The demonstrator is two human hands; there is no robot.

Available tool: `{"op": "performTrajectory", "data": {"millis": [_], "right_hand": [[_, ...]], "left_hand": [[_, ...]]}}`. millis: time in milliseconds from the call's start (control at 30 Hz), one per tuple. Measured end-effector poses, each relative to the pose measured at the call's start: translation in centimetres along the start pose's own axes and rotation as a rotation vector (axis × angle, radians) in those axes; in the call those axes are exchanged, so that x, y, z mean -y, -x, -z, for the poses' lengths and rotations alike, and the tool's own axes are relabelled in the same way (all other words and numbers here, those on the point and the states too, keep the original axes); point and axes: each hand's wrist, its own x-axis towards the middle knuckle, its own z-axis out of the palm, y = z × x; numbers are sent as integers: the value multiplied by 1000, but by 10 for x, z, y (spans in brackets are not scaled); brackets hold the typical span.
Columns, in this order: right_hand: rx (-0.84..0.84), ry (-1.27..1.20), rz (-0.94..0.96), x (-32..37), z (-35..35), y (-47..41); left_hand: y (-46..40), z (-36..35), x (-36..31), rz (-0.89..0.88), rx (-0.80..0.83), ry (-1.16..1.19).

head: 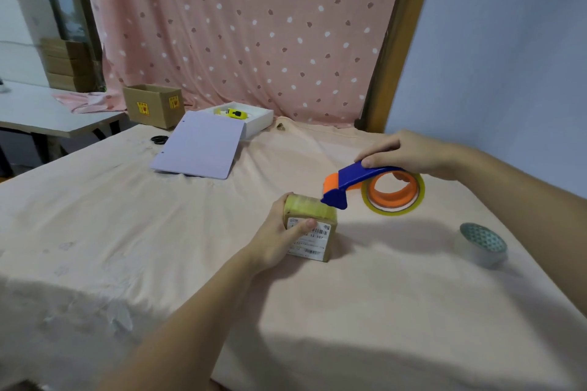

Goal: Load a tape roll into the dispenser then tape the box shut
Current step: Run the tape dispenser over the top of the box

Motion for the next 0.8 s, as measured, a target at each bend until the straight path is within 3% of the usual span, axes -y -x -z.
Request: {"op": "performTrajectory", "data": {"millis": [800], "right_hand": [[3,50,-55,-46,20,36]], "left_hand": [[0,-5,-2,-9,-37,-6]]}}
